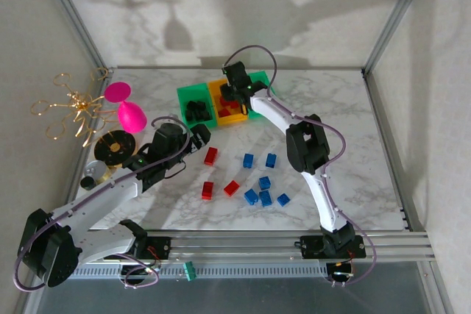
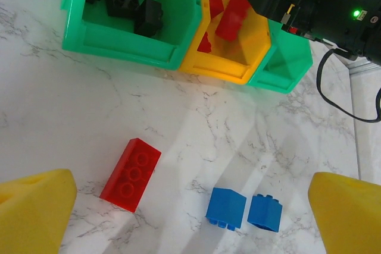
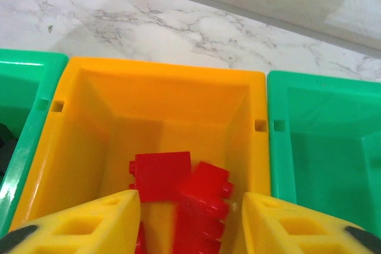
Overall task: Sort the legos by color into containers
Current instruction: Place the lego in the container, then pick up the lego from the center of the table.
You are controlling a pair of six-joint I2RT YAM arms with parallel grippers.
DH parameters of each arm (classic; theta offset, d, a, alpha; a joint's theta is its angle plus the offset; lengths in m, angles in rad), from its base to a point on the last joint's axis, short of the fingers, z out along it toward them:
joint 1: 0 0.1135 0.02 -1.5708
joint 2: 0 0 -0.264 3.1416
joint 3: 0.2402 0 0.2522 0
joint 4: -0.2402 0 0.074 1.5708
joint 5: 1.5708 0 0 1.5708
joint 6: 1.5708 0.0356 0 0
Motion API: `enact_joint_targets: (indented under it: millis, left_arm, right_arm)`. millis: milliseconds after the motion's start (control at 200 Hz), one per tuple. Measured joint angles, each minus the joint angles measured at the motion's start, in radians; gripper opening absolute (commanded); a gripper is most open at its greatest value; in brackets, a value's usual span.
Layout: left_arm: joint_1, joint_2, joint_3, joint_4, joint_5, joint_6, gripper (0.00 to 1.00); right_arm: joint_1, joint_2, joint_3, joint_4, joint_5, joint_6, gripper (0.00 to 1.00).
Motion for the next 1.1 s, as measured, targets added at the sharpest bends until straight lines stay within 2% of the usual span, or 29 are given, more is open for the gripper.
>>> enact_joint_targets:
  millis: [255, 456, 736, 1101]
  left_arm:
    - [0.0, 0.0, 0.013, 0.006, 0.027, 0.0, 1.0]
    - [-0.003, -0.032, 0.016, -0.005, 0.048, 0.0, 1.0]
    - [-0.003, -0.162, -0.018, -0.073, 0.068, 0.004, 1.0]
    - [-0.003, -0.261, -0.103, -0.156, 0.079, 0.004, 1.0]
  right_arm:
    - [0.0, -0.053, -0.064, 0.0, -0.008, 0.0, 0.56]
    - [0.008, -0.256, -0.267, 0.006, -0.05, 0.039, 0.62]
    - [0.065, -0.532, -0.579, 0.01, -0.094, 0.2, 0.69]
    - [0.209, -0.582, -0.774, 0.015, -0.101, 0.441, 0.78]
